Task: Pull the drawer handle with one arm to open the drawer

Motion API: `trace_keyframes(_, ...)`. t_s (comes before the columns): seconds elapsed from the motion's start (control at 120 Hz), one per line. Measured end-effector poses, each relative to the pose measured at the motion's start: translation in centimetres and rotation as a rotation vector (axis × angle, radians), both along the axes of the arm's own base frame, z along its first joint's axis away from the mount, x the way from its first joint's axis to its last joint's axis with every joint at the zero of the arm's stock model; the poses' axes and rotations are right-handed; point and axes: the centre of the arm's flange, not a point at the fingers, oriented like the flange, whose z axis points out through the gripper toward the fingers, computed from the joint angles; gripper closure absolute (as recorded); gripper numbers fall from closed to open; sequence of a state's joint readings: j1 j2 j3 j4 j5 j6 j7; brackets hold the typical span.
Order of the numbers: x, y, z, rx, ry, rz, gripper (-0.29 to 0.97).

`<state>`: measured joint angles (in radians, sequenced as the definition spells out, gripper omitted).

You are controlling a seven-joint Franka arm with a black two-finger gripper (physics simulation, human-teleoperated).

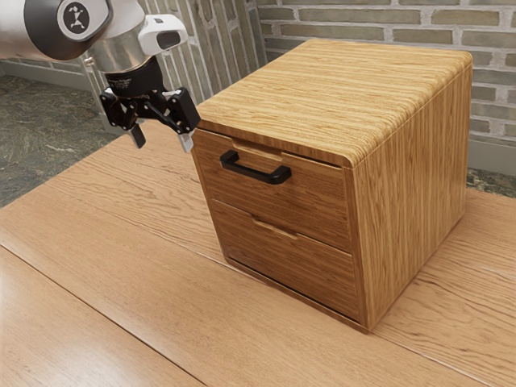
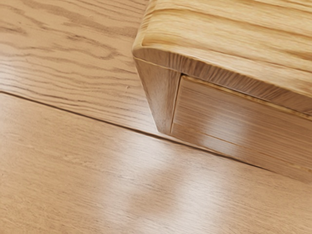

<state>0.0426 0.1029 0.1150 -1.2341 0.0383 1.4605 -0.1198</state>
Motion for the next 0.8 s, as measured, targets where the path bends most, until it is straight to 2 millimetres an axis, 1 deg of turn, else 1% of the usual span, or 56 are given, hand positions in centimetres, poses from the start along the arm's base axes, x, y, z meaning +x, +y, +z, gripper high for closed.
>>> trace_keyframes(0.117, 0.0, -0.1, 0.2, -0.002, -0.004, 0.002, 0.00)
trace_keyframes(0.15, -0.1, 0.1, 1.1, -0.010, -0.030, 0.007, 0.00)
trace_keyframes(0.217, 3.2, 1.7, 2.0, -0.021, -0.084, 0.036, 0.00)
trace_keyframes(0.25, 4.0, 2.2, 2.1, -0.031, -0.099, 0.045, 0.00)
trace_keyframes(0.275, 4.2, 2.4, 2.3, -0.038, -0.107, 0.050, 0.00)
trace_keyframes(0.292, 3.7, 2.4, 3.4, -0.038, -0.125, 0.050, 0.00)
trace_keyframes(0.325, 1.8, 1.9, 6.3, -0.036, -0.174, 0.047, 0.00)
trace_keyframes(0.35, 0.6, 1.6, 7.9, -0.036, -0.198, 0.045, 0.00)
trace_keyframes(0.383, -0.6, 1.3, 9.4, -0.036, -0.220, 0.043, 0.00)
trace_keyframes(0.425, -1.6, 0.7, 10.6, -0.038, -0.236, 0.037, 0.00)
trace_keyframes(0.5, -2.4, -0.3, 11.5, -0.040, -0.246, 0.024, 0.00)
trace_keyframes(0.55, -2.8, -0.4, 11.8, -0.037, -0.247, 0.027, 0.00)
trace_keyframes(0.625, -3.9, -0.3, 12.9, -0.033, -0.261, 0.034, 0.00)
trace_keyframes(0.8, -4.4, -0.6, 13.2, -0.028, -0.259, 0.037, 0.00)
